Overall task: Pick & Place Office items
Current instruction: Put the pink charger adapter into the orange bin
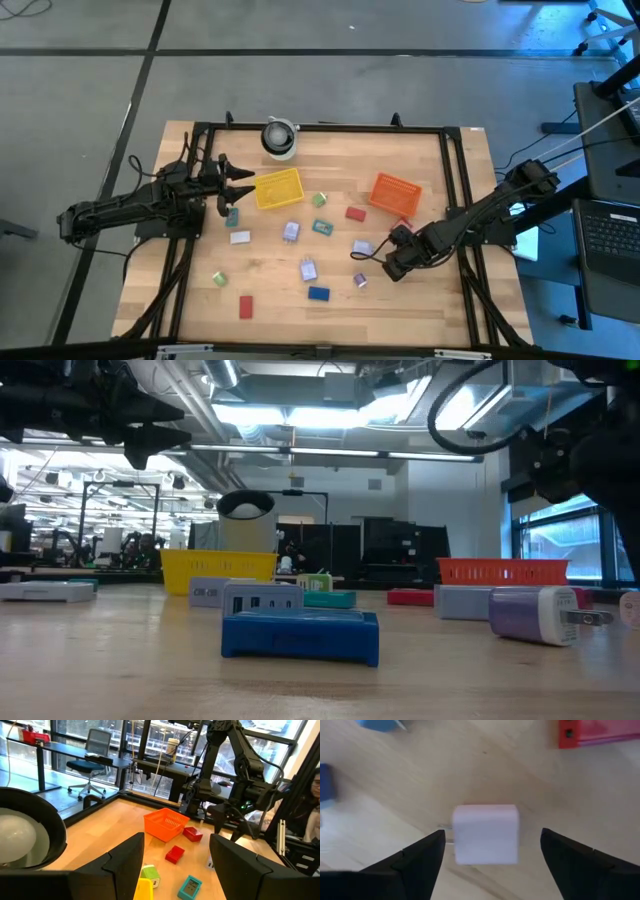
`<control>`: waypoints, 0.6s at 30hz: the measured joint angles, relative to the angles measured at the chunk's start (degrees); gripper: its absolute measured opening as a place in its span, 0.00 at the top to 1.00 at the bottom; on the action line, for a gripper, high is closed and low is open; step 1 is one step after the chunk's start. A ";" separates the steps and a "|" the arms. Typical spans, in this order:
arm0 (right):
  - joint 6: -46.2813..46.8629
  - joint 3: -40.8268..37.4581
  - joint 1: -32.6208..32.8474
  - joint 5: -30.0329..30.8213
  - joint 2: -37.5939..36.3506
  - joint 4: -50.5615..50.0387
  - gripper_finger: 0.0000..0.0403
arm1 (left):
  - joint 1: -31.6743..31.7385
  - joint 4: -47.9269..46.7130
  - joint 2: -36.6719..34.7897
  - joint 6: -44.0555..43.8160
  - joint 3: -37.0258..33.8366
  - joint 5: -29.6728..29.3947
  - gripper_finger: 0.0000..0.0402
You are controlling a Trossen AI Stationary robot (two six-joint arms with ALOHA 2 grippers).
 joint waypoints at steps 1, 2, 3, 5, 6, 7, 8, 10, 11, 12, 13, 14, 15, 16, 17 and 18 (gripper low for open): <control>-0.13 -0.01 0.00 0.01 0.00 0.60 0.20 | -0.02 0.00 0.00 0.00 0.00 -0.02 0.45; -0.18 -0.01 0.00 0.01 0.00 0.86 0.20 | 0.00 0.00 0.00 0.00 0.02 -0.04 0.45; -0.62 -0.01 0.11 0.05 0.00 0.99 0.20 | -0.02 0.00 0.00 0.00 0.02 -0.04 0.45; -1.01 -0.03 0.11 0.23 0.00 1.37 0.20 | -0.02 0.02 0.00 -0.02 0.02 -0.07 0.45; -1.18 -0.03 0.11 0.23 0.00 1.34 0.20 | -0.02 0.02 0.00 -0.27 0.02 -0.07 0.45; -1.20 -0.06 0.16 0.35 0.00 1.34 0.20 | -0.01 0.00 0.00 -0.42 0.02 -0.07 0.45; -1.20 -0.19 0.27 0.50 0.00 1.51 0.20 | -0.01 0.01 0.00 -0.45 0.02 -0.09 0.45; -1.05 -0.83 0.46 1.03 0.00 2.37 0.20 | -0.02 0.01 0.00 -0.52 0.02 -0.09 0.45; -0.88 -1.28 0.53 1.00 0.00 2.91 0.20 | -0.02 0.02 0.00 -0.52 0.02 -0.09 0.45; -0.48 -1.76 0.59 0.90 0.00 3.51 0.20 | -0.02 0.02 0.00 -0.53 0.02 -0.09 0.45; 0.04 -2.26 0.77 0.70 0.00 4.06 0.20 | 0.00 0.02 0.00 -0.57 0.02 -0.09 0.45; 0.29 -2.74 0.90 0.63 0.00 4.67 0.20 | 0.00 0.02 0.00 -0.63 0.02 -0.09 0.45; 0.62 -3.16 1.06 0.61 0.00 5.40 0.20 | -0.02 0.02 0.00 -0.63 0.02 -0.09 0.45; 1.05 -3.45 1.22 0.60 0.00 6.13 0.20 | -0.01 0.02 0.00 -0.63 0.02 -0.10 0.45; 1.30 -3.68 1.36 0.58 0.00 6.73 0.20 | -0.02 0.02 0.00 -0.63 0.02 -0.11 0.45; 1.43 -3.88 1.53 0.58 0.00 7.00 0.20 | -0.02 0.02 0.00 -0.63 0.02 -0.11 0.45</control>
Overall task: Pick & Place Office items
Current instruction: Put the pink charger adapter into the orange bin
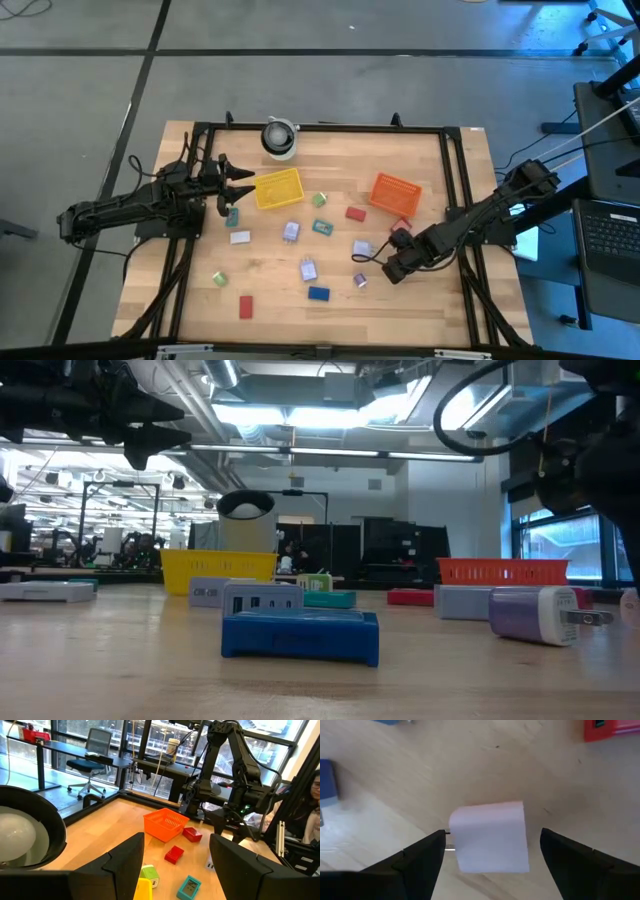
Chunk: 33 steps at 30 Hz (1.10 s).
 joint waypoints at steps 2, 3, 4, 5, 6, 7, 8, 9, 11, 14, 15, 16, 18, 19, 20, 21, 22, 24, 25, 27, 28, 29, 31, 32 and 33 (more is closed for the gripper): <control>0.00 -0.29 0.13 -0.02 0.00 0.02 0.20 | 0.00 0.00 0.00 0.00 0.00 -0.01 0.45; -0.05 -0.41 0.13 -0.03 0.00 0.02 0.20 | 0.01 0.00 0.00 0.02 0.00 -0.02 0.45; -0.29 -0.48 0.13 -0.02 0.00 0.01 0.20 | 0.00 0.01 0.00 0.02 0.00 -0.02 0.45; -0.78 -0.48 0.13 0.04 0.00 0.00 0.20 | 0.00 0.03 0.00 0.02 0.00 -0.02 0.45; -1.32 -0.48 0.13 0.27 0.00 0.03 0.21 | 0.02 0.04 0.00 0.02 0.00 -0.02 0.45; -1.93 -0.48 0.13 0.56 0.00 0.09 0.22 | 0.00 0.04 0.00 0.02 0.00 -0.02 0.45; -2.66 -0.48 0.13 0.68 0.00 0.15 0.24 | 0.02 0.04 0.00 0.00 0.00 -0.02 0.45; -3.06 -0.48 0.11 0.70 0.00 0.15 0.25 | 0.02 0.04 0.00 -0.19 0.00 -0.02 0.45; -3.96 -0.48 0.11 0.72 0.00 0.14 0.30 | 0.01 0.08 0.00 -0.69 0.00 -0.04 0.45; -4.19 -0.48 0.13 0.68 0.00 0.23 0.37 | 0.00 0.72 0.00 -0.83 0.00 -0.03 0.45; -4.18 -0.48 0.13 0.68 0.00 0.28 0.39 | 0.01 0.93 0.00 -0.85 0.00 -0.03 0.45; -4.27 -0.48 0.12 0.70 0.00 0.43 0.40 | 0.00 0.97 0.00 -0.85 0.00 -0.04 0.45; -4.35 -0.48 0.13 0.68 0.00 0.57 0.42 | 0.00 1.18 0.00 -0.85 0.00 -0.03 0.45; -4.37 -0.48 0.13 0.70 0.00 0.59 0.42 | 0.01 1.34 0.00 -0.85 0.00 -0.03 0.45; -4.35 -0.48 0.13 0.70 0.00 0.61 0.42 | 0.02 1.36 0.00 -0.85 0.00 -0.04 0.45; -4.37 -0.48 0.13 0.70 0.00 0.61 0.41 | 0.02 1.36 0.00 -0.85 0.00 -0.04 0.45; -4.37 -0.48 0.13 0.70 0.00 0.61 0.41 | 0.01 1.36 0.00 -0.85 0.00 -0.04 0.45; -4.37 -0.48 0.13 0.72 0.00 0.61 0.41 | 0.00 1.34 0.00 -0.91 0.00 -0.04 0.45; -4.39 -0.48 0.13 0.72 0.00 0.61 0.41 | 0.01 1.36 0.00 -1.05 0.00 -0.04 0.45; -4.39 -0.48 0.13 0.72 0.00 0.61 0.42 | 0.01 1.35 0.00 -1.09 0.00 -0.04 0.45; -4.39 -0.48 0.13 0.70 0.00 0.63 0.42 | 0.01 1.36 0.00 -1.09 0.00 -0.04 0.45; -4.39 -0.48 0.13 0.70 0.00 0.61 0.42 | 0.02 1.36 0.00 -1.09 0.00 -0.04 0.45; -4.46 -0.48 0.13 0.70 0.00 0.63 0.42 | 0.01 1.36 0.00 -1.09 0.00 -0.04 0.45; -4.61 -0.48 0.13 0.70 0.00 0.65 0.42 | 0.00 1.34 0.00 -1.09 0.00 -0.04 0.45; -4.61 -0.48 0.12 0.72 0.00 0.66 0.42 | 0.02 1.35 0.00 -1.09 0.00 -0.04 0.45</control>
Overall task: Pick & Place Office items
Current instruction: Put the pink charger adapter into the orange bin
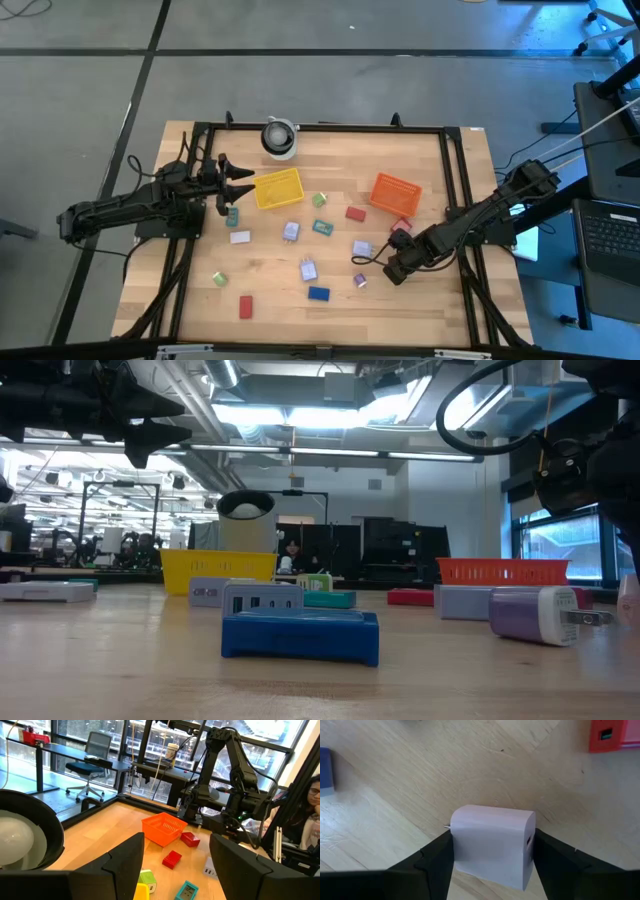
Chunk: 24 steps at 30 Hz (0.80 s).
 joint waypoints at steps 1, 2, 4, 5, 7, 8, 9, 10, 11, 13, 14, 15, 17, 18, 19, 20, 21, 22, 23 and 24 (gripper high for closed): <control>0.00 0.00 0.01 0.02 0.00 0.05 0.42 | -0.02 0.00 0.00 0.00 0.00 0.00 0.45; -0.02 0.00 0.01 0.05 0.00 0.18 0.42 | 0.00 0.01 0.00 0.00 0.00 0.00 0.45; -0.65 0.20 -0.01 0.20 -0.07 0.08 0.42 | 0.00 -0.01 0.00 -0.22 0.00 0.00 0.45; -1.02 0.54 -0.01 0.27 -0.15 0.04 0.42 | 0.00 0.01 0.00 -0.22 0.00 0.00 0.45; -1.49 1.35 -0.04 1.22 -0.52 0.01 0.42 | -0.02 0.00 0.00 -0.22 0.00 0.00 0.45; -1.51 1.70 -0.06 1.99 -0.87 -0.36 0.42 | 0.00 0.01 0.00 -0.22 0.00 0.00 0.45; -1.86 1.97 -0.08 2.17 -1.22 -0.59 0.42 | -0.02 0.00 0.00 -0.22 0.00 0.02 0.45; -2.35 2.19 -0.19 2.56 -1.58 -0.78 0.42 | -0.02 0.00 0.00 -0.23 0.00 0.00 0.45; -2.41 2.26 -0.19 3.28 -2.14 -1.02 0.42 | -0.02 0.01 0.00 -0.22 0.00 0.00 0.45; -2.29 2.52 -0.30 4.79 -3.26 -1.39 0.43 | -0.02 -0.01 0.00 -0.22 0.00 0.01 0.45; -2.29 2.71 -0.42 5.73 -3.78 -1.44 0.43 | -0.01 0.00 0.00 -0.22 0.00 0.00 0.45; -2.34 2.97 -0.63 6.56 -4.38 -1.82 0.43 | -0.02 0.08 0.00 -0.22 0.00 0.00 0.45; -2.61 3.30 -1.15 8.88 -5.74 -2.26 0.43 | -0.02 0.15 0.00 -0.22 0.00 0.00 0.45; -2.70 3.43 -1.45 10.14 -6.45 -2.29 0.43 | -0.02 0.28 0.00 -0.22 0.00 0.00 0.45; -3.06 3.59 -1.81 11.27 -7.19 -2.60 0.43 | -0.02 0.54 0.00 -0.22 0.00 0.00 0.45; -3.72 3.73 -2.18 12.50 -7.96 -2.91 0.43 | -0.02 0.74 0.00 -0.22 0.00 0.00 0.45; -4.23 3.86 -2.60 13.65 -8.68 -2.94 0.43 | 0.00 0.72 0.00 -0.22 0.00 0.00 0.45; -4.89 3.96 -3.09 15.00 -9.45 -2.96 0.43 | -0.02 0.72 0.00 -0.23 0.00 0.00 0.45; -5.78 3.96 -3.58 16.58 -10.39 -3.09 0.43 | -0.02 0.86 0.00 -0.22 0.00 0.00 0.45; -6.44 3.98 -4.10 18.31 -11.35 -3.13 0.43 | -0.02 1.03 0.00 -0.22 0.00 0.00 0.45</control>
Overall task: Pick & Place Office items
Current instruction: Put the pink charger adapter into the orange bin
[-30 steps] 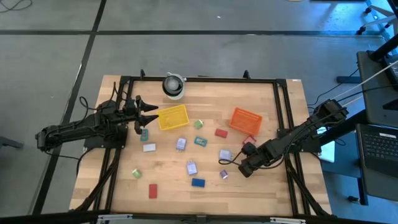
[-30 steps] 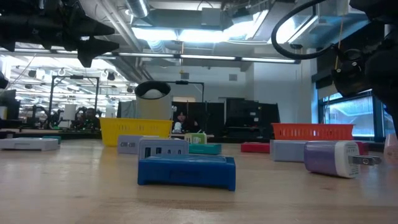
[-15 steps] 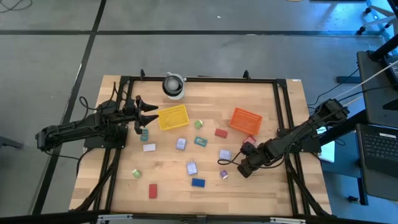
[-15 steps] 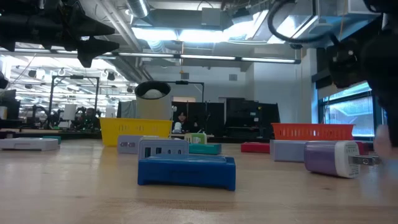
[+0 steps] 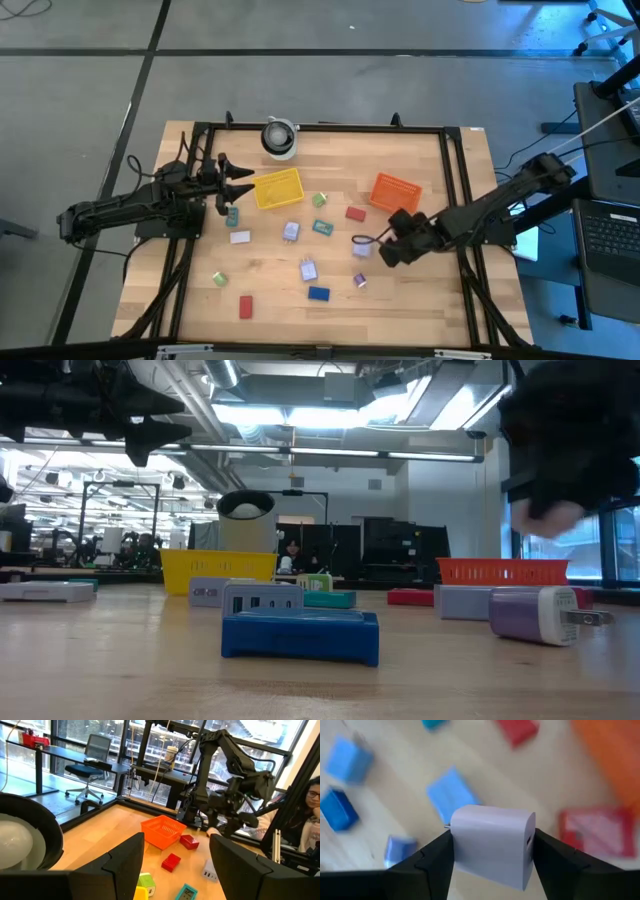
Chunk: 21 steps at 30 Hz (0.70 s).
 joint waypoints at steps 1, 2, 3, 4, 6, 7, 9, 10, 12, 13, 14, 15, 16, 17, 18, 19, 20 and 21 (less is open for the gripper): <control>-0.95 0.02 -0.52 1.78 -0.86 0.02 0.43 | 0.02 0.18 0.00 0.07 0.00 0.00 0.45; -2.18 0.02 -1.13 3.58 -1.69 0.00 0.43 | 0.00 0.51 0.00 0.35 0.00 -0.02 0.45; -3.53 0.02 -1.75 5.18 -2.59 -0.06 0.43 | 0.00 1.00 0.00 0.83 0.00 -0.02 0.45; -4.82 0.03 -2.36 6.55 -3.58 -0.01 0.43 | 0.00 1.50 0.00 1.35 0.00 -0.02 0.45; -7.57 0.05 -3.64 9.04 -5.16 -0.03 0.43 | 0.00 2.20 0.00 2.21 0.00 -0.04 0.45; -9.00 0.04 -4.25 9.98 -5.93 -0.10 0.43 | 0.00 2.54 0.00 2.53 0.00 -0.04 0.45; -11.77 0.05 -5.49 11.22 -7.60 -0.26 0.43 | 0.00 3.05 0.00 2.86 0.00 -0.04 0.45; -12.87 0.05 -6.06 11.88 -8.49 -0.72 0.43 | 0.00 3.13 0.00 2.86 0.00 -0.04 0.45; -14.71 0.05 -7.19 13.10 -10.24 -1.83 0.43 | 0.01 3.19 0.00 2.89 0.00 -0.04 0.45; -15.65 0.05 -7.74 13.54 -11.27 -2.23 0.43 | 0.00 3.21 0.00 2.89 0.00 -0.04 0.45; -16.27 0.05 -8.32 13.88 -12.39 -3.04 0.43 | 0.00 3.25 0.00 2.89 0.00 -0.04 0.45; -16.96 0.05 -8.91 14.17 -13.41 -3.86 0.43 | 0.01 3.31 0.00 2.89 0.00 -0.04 0.45; -17.31 0.05 -9.41 14.43 -14.38 -4.47 0.43 | 0.02 3.31 0.00 2.89 0.00 -0.04 0.45; -17.76 0.05 -9.95 14.48 -15.34 -5.31 0.43 | 0.02 3.31 0.00 2.89 0.00 -0.04 0.45; -18.36 0.05 -10.46 14.70 -16.42 -6.18 0.43 | 0.02 3.35 0.00 2.89 0.00 -0.04 0.45; -18.86 0.05 -10.96 14.82 -17.42 -6.62 0.43 | 0.00 3.39 0.00 2.89 0.00 -0.04 0.45; -19.22 0.05 -11.39 14.87 -18.35 -7.03 0.43 | 0.01 3.41 0.00 2.89 0.00 -0.04 0.45; -19.81 0.05 -11.81 14.87 -19.29 -7.66 0.43 | 0.02 3.57 0.00 2.89 0.00 -0.07 0.45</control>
